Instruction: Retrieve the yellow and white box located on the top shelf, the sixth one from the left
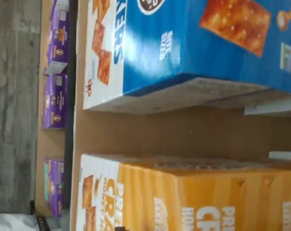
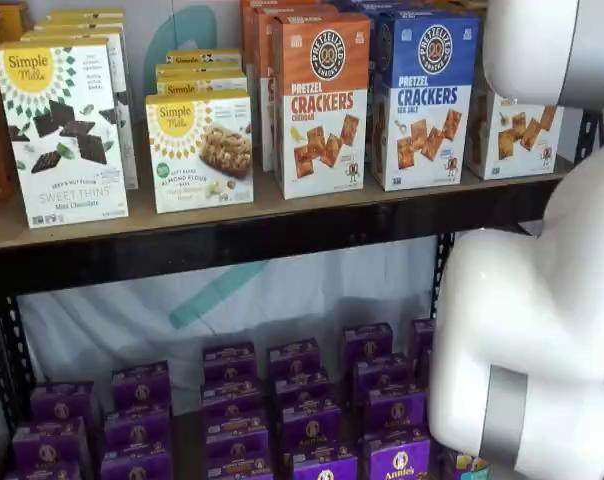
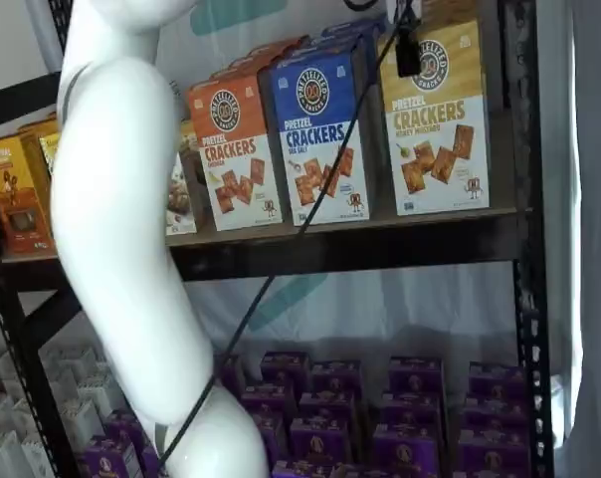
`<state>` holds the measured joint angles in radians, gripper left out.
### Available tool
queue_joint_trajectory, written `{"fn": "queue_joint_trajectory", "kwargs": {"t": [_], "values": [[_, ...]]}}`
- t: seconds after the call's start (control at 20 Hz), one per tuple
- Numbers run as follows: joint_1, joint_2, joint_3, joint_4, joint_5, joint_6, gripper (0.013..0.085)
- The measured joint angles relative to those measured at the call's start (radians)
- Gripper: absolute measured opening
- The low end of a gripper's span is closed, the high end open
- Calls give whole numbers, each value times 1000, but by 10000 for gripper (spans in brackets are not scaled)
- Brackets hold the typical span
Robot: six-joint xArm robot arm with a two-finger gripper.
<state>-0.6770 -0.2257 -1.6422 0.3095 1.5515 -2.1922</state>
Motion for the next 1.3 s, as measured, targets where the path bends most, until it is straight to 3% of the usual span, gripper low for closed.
{"fn": "queue_joint_trajectory", "kwargs": {"t": [0.75,1.3], "values": [[46,121,-204,-163,222,34,850],[57,101,-168,-191,198,32,850]]}}
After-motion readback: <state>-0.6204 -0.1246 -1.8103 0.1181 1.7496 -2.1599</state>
